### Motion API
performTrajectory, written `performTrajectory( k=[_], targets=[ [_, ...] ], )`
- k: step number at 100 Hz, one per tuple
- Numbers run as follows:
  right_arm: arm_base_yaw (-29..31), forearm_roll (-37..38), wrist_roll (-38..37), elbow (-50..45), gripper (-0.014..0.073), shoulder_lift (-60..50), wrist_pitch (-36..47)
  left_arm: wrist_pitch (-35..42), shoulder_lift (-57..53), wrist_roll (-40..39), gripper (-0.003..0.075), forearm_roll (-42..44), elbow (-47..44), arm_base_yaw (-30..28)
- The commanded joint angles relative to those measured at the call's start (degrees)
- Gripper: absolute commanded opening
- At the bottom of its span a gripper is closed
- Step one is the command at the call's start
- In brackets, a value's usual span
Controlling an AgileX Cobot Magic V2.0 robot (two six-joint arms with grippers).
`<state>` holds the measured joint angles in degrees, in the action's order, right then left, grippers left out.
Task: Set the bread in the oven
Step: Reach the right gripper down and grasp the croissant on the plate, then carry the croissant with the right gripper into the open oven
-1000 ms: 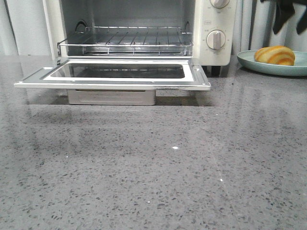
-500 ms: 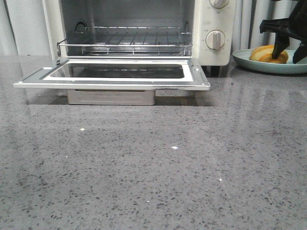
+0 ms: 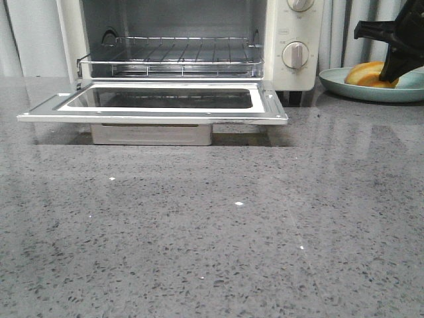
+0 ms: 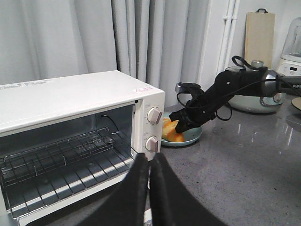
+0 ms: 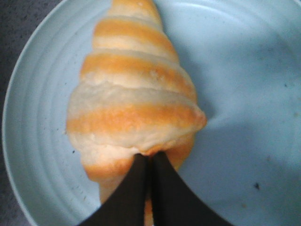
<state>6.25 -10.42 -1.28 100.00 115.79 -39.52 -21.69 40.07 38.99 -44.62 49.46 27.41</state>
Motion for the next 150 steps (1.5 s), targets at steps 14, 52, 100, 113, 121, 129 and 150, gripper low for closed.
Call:
performTrajectory(
  k=[14,52,100,113,121,129,150],
  targets=[
    [0.38,-0.10,1.28,1.44,-0.0066,-13.08,4.16,2.77,0.15,-0.11,-0.0022,-1.10,1.87,-0.13],
    [-4.43,-0.10,6.04,1.32,-0.0066,-27.30,-0.54,2.77,0.15,-0.11,-0.0022,0.65,1.87,-0.13],
    [-29.54,-0.31,6.64,1.11,-0.0066,-39.29,-1.40,2.98,0.15,-0.11,-0.0022,0.78,1.87,-0.13],
    [-35.40,-0.31,8.75,1.05,-0.0066,-36.25,-1.28,2.98,0.15,-0.11,-0.0022,0.78,1.87,-0.13],
    [-36.92,-0.31,9.01,1.05,-0.0066,-33.33,-0.17,2.98,0.15,-0.11,-0.0022,0.78,1.87,-0.13],
    [-36.92,-0.31,9.01,1.05,-0.0066,-30.14,1.15,2.98,0.15,-0.11,-0.0022,0.78,1.87,-0.13],
    [-36.92,-1.55,11.14,1.05,-0.0067,-22.23,2.81,2.85,-0.16,-0.11,-0.0022,0.78,1.87,-0.13]
  ],
)
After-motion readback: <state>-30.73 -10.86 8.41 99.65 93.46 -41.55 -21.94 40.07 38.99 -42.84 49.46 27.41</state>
